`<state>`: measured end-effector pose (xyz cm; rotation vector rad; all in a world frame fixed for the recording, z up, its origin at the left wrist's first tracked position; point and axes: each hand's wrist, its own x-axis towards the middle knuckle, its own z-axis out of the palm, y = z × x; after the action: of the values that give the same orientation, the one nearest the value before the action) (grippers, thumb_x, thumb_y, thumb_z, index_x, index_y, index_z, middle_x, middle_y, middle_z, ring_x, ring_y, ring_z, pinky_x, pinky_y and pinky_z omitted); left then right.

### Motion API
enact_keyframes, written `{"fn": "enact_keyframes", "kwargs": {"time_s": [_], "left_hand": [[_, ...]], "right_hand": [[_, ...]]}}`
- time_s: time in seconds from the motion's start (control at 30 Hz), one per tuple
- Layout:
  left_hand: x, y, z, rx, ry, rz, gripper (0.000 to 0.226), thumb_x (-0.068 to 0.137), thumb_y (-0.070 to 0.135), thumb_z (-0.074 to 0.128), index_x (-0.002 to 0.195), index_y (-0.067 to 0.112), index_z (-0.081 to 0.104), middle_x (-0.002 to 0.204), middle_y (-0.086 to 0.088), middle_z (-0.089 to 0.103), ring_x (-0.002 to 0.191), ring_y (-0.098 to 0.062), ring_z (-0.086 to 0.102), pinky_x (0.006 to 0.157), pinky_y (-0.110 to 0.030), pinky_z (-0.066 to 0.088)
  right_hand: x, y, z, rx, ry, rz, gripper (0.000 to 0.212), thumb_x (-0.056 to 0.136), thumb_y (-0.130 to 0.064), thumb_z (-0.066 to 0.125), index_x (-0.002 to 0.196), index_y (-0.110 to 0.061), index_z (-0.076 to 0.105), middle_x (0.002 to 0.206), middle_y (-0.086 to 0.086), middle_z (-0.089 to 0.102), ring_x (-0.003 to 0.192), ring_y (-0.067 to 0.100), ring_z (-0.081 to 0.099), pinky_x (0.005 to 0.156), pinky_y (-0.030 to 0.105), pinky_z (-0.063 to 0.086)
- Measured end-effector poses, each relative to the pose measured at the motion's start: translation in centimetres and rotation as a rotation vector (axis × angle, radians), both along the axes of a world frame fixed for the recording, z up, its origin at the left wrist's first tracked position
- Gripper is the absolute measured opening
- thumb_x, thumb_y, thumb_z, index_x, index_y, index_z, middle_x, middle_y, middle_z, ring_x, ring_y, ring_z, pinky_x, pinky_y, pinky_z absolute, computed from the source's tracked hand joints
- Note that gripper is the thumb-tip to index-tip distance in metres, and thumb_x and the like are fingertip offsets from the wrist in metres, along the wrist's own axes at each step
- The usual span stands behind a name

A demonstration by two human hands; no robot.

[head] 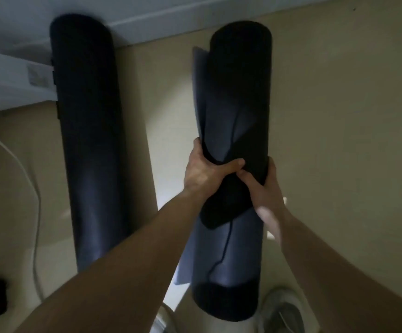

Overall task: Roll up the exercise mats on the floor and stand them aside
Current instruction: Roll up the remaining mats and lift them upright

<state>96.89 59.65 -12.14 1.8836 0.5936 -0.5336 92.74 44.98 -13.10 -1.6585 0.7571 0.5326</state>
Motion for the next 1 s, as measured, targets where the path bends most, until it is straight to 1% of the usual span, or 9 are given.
{"fn": "enact_keyframes", "kwargs": {"time_s": [0.17, 0.3, 0.37, 0.43, 0.5, 0.67, 0.83, 0.93, 1.0], "left_hand": [[5.9, -5.5, 0.8, 0.174, -0.091, -0.682, 0.107, 0.049, 0.066, 0.085, 0.141, 0.035, 0.041, 0.131, 0.006, 0.062, 0.116, -0.025, 0.06, 0.097, -0.047, 0.051], [6.7, -9.0, 1.5, 0.372, -0.234, -1.252, 0.125, 0.05, 0.067, 0.088, 0.155, 0.035, 0.029, 0.15, 0.005, 0.052, 0.122, -0.032, 0.057, 0.103, -0.048, 0.045], [5.8, -9.7, 1.6, 0.446, -0.29, -1.404, 0.127, 0.053, 0.063, 0.09, 0.159, 0.036, 0.023, 0.158, 0.006, 0.042, 0.127, -0.032, 0.052, 0.106, -0.048, 0.039], [4.9, -9.5, 1.8, 0.492, -0.33, -1.456, 0.125, 0.058, 0.061, 0.088, 0.16, 0.039, 0.019, 0.163, 0.008, 0.034, 0.135, -0.03, 0.044, 0.111, -0.05, 0.03], [3.6, -9.0, 2.2, 0.519, -0.372, -1.409, 0.118, 0.063, 0.061, 0.086, 0.159, 0.041, 0.02, 0.163, 0.011, 0.032, 0.139, -0.029, 0.038, 0.114, -0.053, 0.022], [-3.4, -6.4, 2.1, 0.731, -0.643, -0.887, 0.093, 0.057, 0.058, 0.09, 0.137, 0.022, 0.06, 0.153, -0.002, 0.05, 0.138, -0.036, 0.046, 0.112, -0.062, 0.028], [-9.9, -6.5, 3.0, 0.811, -0.026, -0.127, 0.133, 0.044, 0.077, 0.079, 0.152, 0.012, 0.034, 0.156, -0.023, 0.037, 0.14, -0.045, 0.041, 0.106, -0.059, 0.04], [-10.3, -7.1, 3.0, 0.337, 0.326, 0.307, 0.129, 0.066, 0.064, 0.084, 0.159, 0.013, 0.012, 0.16, -0.02, 0.027, 0.135, -0.044, 0.045, 0.105, -0.053, 0.046], [-10.6, -6.5, 1.9, 0.147, 0.339, 0.338, 0.1, 0.088, 0.06, 0.067, 0.158, 0.017, 0.01, 0.149, -0.019, 0.047, 0.125, -0.044, 0.055, 0.102, -0.054, 0.05]], "right_hand": [[-1.9, -2.6, 2.3, 0.133, 0.268, -0.226, 0.085, 0.084, -0.058, 0.074, 0.151, -0.024, 0.036, 0.129, -0.004, 0.061, 0.113, 0.023, 0.067, 0.086, 0.044, 0.06], [-0.7, -7.1, 8.3, -0.44, 0.337, 0.723, 0.033, 0.087, -0.051, 0.071, 0.083, -0.019, 0.069, 0.08, 0.001, 0.069, 0.081, 0.022, 0.07, 0.075, 0.034, 0.055], [3.3, -9.9, 10.6, -0.72, 0.084, 0.849, 0.034, 0.081, -0.053, 0.074, 0.102, -0.027, 0.066, 0.105, 0.001, 0.068, 0.101, 0.025, 0.066, 0.086, 0.036, 0.052], [7.0, -11.9, 10.9, -0.816, -0.021, 1.125, 0.097, 0.066, -0.062, 0.084, 0.147, -0.031, 0.042, 0.149, 0.006, 0.045, 0.137, 0.031, 0.044, 0.108, 0.047, 0.042], [8.6, -13.0, 9.1, -0.801, 0.136, 1.437, 0.145, 0.049, -0.074, 0.087, 0.162, -0.031, 0.007, 0.167, 0.004, 0.019, 0.152, 0.032, 0.024, 0.12, 0.056, 0.028], [7.3, -12.9, 7.2, -0.846, 0.207, 1.467, 0.152, 0.031, -0.082, 0.085, 0.158, -0.04, 0.012, 0.146, 0.001, 0.05, 0.125, 0.035, 0.057, 0.1, 0.052, 0.05], [2.8, -12.0, 7.0, -0.77, 0.232, 1.292, 0.144, 0.031, -0.087, 0.08, 0.153, -0.043, 0.017, 0.138, 0.001, 0.057, 0.119, 0.034, 0.063, 0.095, 0.046, 0.052], [-0.9, -10.0, 6.6, -0.472, 0.218, 1.004, 0.141, 0.037, -0.08, 0.088, 0.156, -0.034, 0.03, 0.145, 0.002, 0.056, 0.13, 0.031, 0.058, 0.102, 0.032, 0.044], [-2.7, -8.3, 5.8, -0.393, 0.227, 0.88, 0.139, 0.045, -0.072, 0.092, 0.16, -0.03, 0.027, 0.152, 0.006, 0.051, 0.137, 0.031, 0.052, 0.109, 0.033, 0.041]]}}
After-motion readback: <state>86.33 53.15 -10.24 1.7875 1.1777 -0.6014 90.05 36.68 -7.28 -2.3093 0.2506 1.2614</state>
